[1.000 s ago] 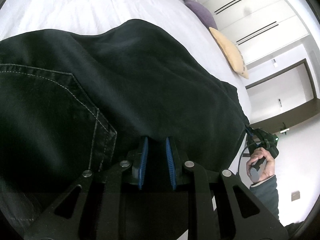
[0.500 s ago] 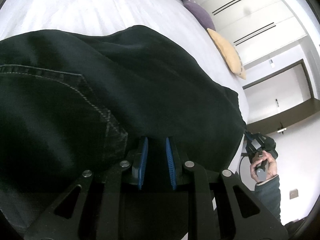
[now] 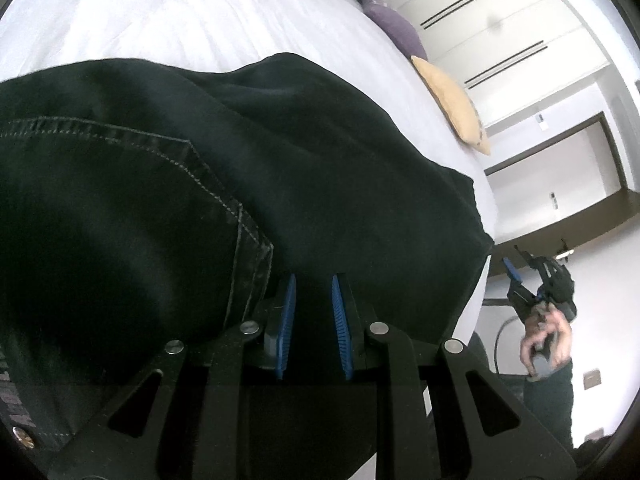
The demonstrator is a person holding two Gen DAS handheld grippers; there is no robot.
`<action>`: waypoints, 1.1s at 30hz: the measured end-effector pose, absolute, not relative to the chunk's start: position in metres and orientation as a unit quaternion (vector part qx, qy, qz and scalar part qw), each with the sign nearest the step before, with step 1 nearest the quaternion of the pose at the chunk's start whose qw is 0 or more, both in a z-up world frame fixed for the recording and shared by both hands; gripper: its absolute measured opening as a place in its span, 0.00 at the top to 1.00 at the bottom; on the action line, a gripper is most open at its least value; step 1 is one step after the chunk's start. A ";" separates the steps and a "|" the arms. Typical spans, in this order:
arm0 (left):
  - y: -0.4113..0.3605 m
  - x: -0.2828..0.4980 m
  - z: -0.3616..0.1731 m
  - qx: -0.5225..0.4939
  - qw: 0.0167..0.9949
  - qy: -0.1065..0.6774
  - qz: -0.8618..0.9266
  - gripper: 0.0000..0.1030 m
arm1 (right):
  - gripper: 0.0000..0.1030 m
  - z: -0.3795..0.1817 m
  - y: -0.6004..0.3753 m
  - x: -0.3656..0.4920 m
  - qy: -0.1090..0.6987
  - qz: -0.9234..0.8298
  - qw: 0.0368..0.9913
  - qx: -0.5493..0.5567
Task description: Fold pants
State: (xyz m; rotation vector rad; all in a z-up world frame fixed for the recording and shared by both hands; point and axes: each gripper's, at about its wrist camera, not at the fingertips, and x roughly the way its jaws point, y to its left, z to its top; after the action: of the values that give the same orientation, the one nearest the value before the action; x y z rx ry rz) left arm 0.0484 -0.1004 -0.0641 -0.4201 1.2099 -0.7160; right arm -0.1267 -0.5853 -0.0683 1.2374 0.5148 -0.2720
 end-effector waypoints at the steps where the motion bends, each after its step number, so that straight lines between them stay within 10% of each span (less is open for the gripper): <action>1: -0.100 0.048 -0.065 -0.195 0.742 0.552 -0.326 0.82 | 0.69 -0.065 -0.571 -0.119 0.249 -0.098 0.778 0.568; 27: -0.089 0.045 -0.068 -0.201 0.743 0.549 -0.327 0.82 | 0.70 -0.128 -0.508 -0.064 0.356 -0.034 0.692 0.627; 33: -0.090 0.044 -0.067 -0.201 0.743 0.548 -0.327 0.82 | 0.92 -0.130 -0.498 -0.054 0.365 -0.025 0.709 0.603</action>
State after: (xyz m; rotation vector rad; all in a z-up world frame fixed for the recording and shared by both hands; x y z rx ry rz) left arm 0.0442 -0.0895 -0.0671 -0.4396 1.2018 -0.7154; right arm -0.0544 -0.4976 -0.1301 1.3394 0.8098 -0.0550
